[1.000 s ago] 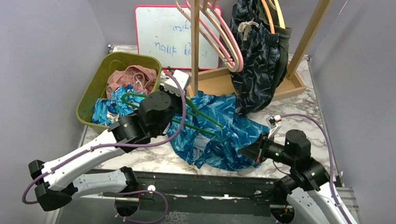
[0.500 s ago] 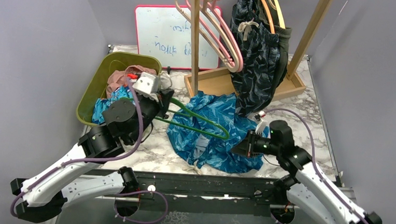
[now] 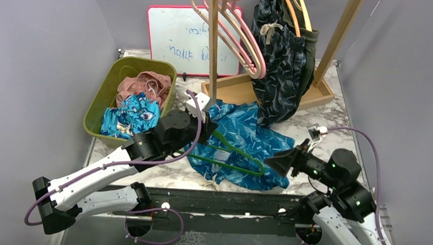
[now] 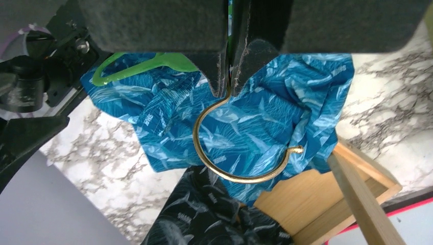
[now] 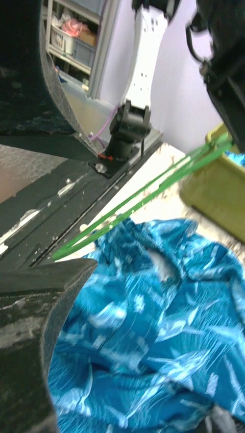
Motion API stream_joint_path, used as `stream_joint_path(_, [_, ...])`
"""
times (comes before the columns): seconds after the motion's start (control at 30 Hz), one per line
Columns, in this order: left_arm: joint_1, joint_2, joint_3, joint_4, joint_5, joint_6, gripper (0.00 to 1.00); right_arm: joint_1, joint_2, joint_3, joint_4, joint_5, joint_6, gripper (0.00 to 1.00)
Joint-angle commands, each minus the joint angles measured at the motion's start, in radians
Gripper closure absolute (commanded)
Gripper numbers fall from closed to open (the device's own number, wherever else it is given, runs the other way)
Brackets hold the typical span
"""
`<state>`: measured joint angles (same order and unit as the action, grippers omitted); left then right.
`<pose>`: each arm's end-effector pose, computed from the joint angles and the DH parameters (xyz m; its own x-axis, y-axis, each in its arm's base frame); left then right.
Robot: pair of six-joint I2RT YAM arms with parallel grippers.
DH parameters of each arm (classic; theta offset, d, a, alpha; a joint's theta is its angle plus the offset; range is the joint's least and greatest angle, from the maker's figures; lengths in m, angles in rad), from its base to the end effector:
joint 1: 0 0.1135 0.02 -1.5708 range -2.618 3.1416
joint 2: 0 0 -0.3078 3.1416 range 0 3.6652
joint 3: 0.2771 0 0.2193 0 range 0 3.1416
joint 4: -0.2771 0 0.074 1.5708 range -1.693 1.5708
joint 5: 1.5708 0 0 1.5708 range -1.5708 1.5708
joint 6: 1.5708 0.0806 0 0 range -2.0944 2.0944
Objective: Remove the shorts from the hanger
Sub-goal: Remove the shorts from the hanger, then place the hanger on the clothes rod.
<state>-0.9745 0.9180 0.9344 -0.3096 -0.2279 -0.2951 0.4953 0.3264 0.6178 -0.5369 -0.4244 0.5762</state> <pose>0.1212 -0.1461 0.3774 -0.3544 0.0177 -0.9349 0.6078 0.7642 -0.2159 0.0337 0.0560 0.2944 -0.6068 0.2366 -0.7589 -0.5414 0.5761 0.6124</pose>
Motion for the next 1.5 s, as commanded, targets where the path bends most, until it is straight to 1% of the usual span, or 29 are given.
stream_joint_path(0.0, [0.001, 0.000, -0.001, 0.130, 0.085, -0.030, 1.00, -0.003, -0.081, 0.007, -0.024, -0.115, -0.008, 0.24])
stream_joint_path(0.1, [0.001, 0.018, 0.008, 0.157, 0.141, -0.036, 1.00, -0.004, -0.058, -0.005, -0.006, -0.196, -0.029, 0.23])
stream_joint_path(0.27, [0.002, 0.028, 0.030, 0.177, 0.213, -0.039, 1.00, -0.003, 0.024, 0.010, -0.069, -0.188, -0.097, 0.23])
stream_joint_path(0.33, [0.002, 0.023, 0.033, 0.179, 0.219, -0.037, 1.00, -0.003, 0.039, 0.018, -0.082, -0.194, -0.115, 0.25])
stream_joint_path(0.43, [0.002, 0.011, 0.024, 0.185, 0.183, -0.037, 1.00, -0.003, 0.034, 0.013, -0.067, -0.282, -0.122, 0.27])
stream_joint_path(0.53, [0.001, -0.002, -0.004, 0.218, 0.148, -0.054, 1.00, -0.003, 0.025, 0.004, -0.050, -0.355, -0.119, 0.33])
stream_joint_path(0.73, [0.002, -0.004, -0.041, 0.269, 0.084, -0.094, 1.00, -0.004, 0.036, 0.012, -0.093, -0.385, -0.154, 0.47])
stream_joint_path(0.77, [0.002, -0.002, -0.043, 0.276, 0.081, -0.099, 1.00, -0.003, 0.040, 0.014, -0.096, -0.389, -0.158, 0.51])
stream_joint_path(0.8, [0.002, 0.000, -0.046, 0.283, 0.082, -0.102, 1.00, -0.003, 0.041, 0.017, -0.098, -0.384, -0.161, 0.57])
stream_joint_path(0.93, [0.002, 0.014, -0.047, 0.282, 0.075, -0.111, 1.00, -0.003, 0.028, 0.025, -0.112, -0.301, -0.150, 0.77])
stream_joint_path(1.03, [0.001, 0.016, -0.050, 0.274, 0.060, -0.124, 1.00, -0.003, 0.017, 0.038, -0.134, -0.246, -0.149, 0.87])
stream_joint_path(1.07, [0.002, 0.019, -0.050, 0.271, 0.064, -0.124, 0.98, -0.003, 0.016, 0.045, -0.145, -0.228, -0.150, 0.91])
stream_joint_path(1.13, [0.002, 0.027, -0.049, 0.262, 0.074, -0.119, 0.88, -0.003, 0.005, 0.066, -0.168, -0.182, -0.146, 0.97])
stream_joint_path(1.17, [0.001, 0.033, -0.048, 0.258, 0.082, -0.118, 0.80, -0.003, 0.002, 0.076, -0.179, -0.155, -0.141, 0.98])
stream_joint_path(1.3, [0.001, 0.059, -0.046, 0.247, 0.107, -0.116, 0.57, -0.003, -0.012, 0.106, -0.220, -0.080, -0.119, 0.99])
stream_joint_path(1.47, [0.002, 0.082, -0.036, 0.228, 0.118, -0.116, 0.41, -0.003, -0.030, 0.102, -0.250, 0.011, -0.082, 0.99])
